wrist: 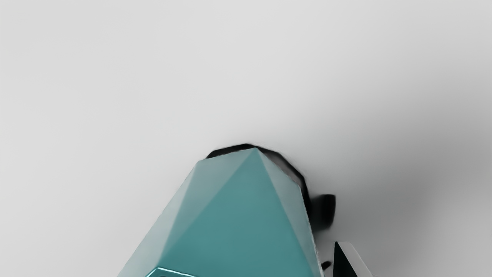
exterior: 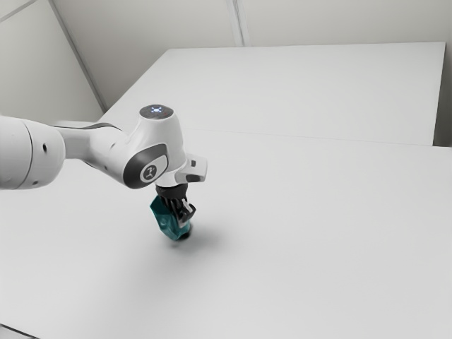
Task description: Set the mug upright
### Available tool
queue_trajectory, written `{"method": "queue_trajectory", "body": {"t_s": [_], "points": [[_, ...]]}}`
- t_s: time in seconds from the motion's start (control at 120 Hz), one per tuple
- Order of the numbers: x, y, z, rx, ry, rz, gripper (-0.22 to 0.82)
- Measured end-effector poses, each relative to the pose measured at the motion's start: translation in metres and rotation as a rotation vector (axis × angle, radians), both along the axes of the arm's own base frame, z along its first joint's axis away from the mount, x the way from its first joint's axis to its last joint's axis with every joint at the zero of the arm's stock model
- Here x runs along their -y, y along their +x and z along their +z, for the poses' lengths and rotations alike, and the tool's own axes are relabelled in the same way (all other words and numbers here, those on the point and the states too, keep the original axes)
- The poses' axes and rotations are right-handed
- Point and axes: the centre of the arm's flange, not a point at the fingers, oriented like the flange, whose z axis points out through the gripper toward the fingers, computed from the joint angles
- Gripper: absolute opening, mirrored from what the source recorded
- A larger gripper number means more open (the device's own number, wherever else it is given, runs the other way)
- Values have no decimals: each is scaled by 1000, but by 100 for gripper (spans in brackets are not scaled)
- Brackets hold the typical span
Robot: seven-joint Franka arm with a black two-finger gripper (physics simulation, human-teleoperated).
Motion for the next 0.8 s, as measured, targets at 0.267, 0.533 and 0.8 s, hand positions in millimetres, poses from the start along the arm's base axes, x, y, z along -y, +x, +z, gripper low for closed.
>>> {"method": "queue_trajectory", "body": {"t_s": [0.267,0.533,0.8], "points": [[0,2,7,10,-4,-4,15],[0,10,24,46,-7,-13,26],[-2,10,62,104,-18,-16,29]]}}
